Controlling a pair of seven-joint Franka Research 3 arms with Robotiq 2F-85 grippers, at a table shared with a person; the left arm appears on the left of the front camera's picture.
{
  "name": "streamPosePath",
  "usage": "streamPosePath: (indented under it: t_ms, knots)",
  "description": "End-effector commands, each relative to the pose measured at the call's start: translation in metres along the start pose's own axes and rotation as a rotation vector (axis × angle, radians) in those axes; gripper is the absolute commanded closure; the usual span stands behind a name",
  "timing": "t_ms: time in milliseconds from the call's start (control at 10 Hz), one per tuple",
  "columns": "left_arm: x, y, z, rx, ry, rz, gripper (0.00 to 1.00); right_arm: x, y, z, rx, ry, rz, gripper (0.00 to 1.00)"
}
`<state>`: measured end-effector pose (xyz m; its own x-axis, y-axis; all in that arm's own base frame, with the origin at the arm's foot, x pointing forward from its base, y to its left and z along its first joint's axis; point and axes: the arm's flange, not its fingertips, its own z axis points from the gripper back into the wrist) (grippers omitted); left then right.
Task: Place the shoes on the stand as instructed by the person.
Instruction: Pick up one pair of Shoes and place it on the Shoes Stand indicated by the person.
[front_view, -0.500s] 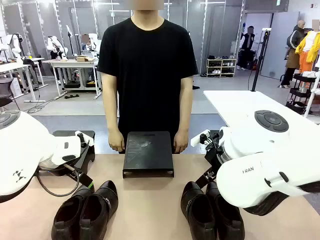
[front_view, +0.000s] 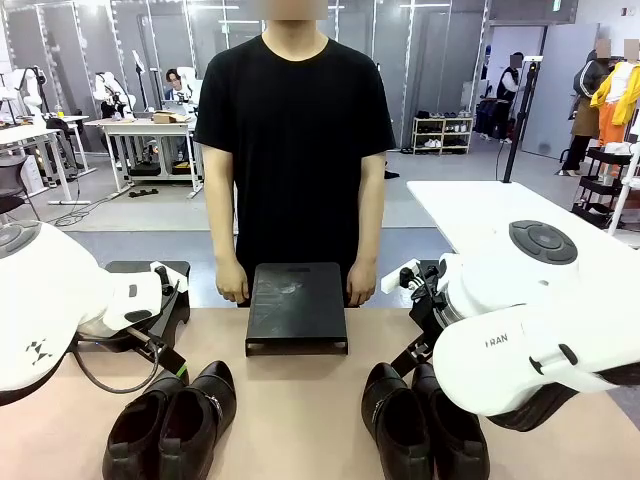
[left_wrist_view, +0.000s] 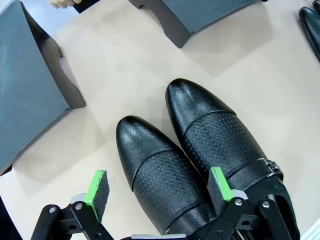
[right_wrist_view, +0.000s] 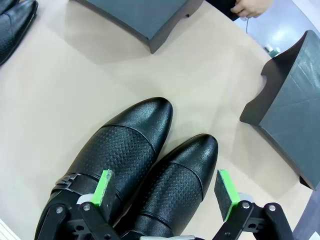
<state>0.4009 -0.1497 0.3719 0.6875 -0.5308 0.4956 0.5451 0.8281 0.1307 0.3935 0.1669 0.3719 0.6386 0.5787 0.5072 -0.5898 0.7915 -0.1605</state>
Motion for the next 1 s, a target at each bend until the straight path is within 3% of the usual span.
streamPosePath:
  t_ms: [0,500,700,900]
  knots:
    - [0.000,0.000,0.000,0.000,0.000,0.000,0.00,0.000,0.000,0.000,0.000,0.000,-0.002,0.00]
    - [0.000,0.000,0.000,0.000,0.000,0.000,0.00,0.000,0.000,0.000,0.000,0.000,0.000,0.00]
    - [0.018,0.008,0.030,-0.046,-0.049,0.014,0.00,0.022,-0.006,0.029,0.007,-0.017,-0.016,0.00]
    - [0.027,0.020,0.057,-0.089,-0.039,0.037,0.00,0.038,-0.013,0.059,0.064,-0.003,-0.037,0.00]
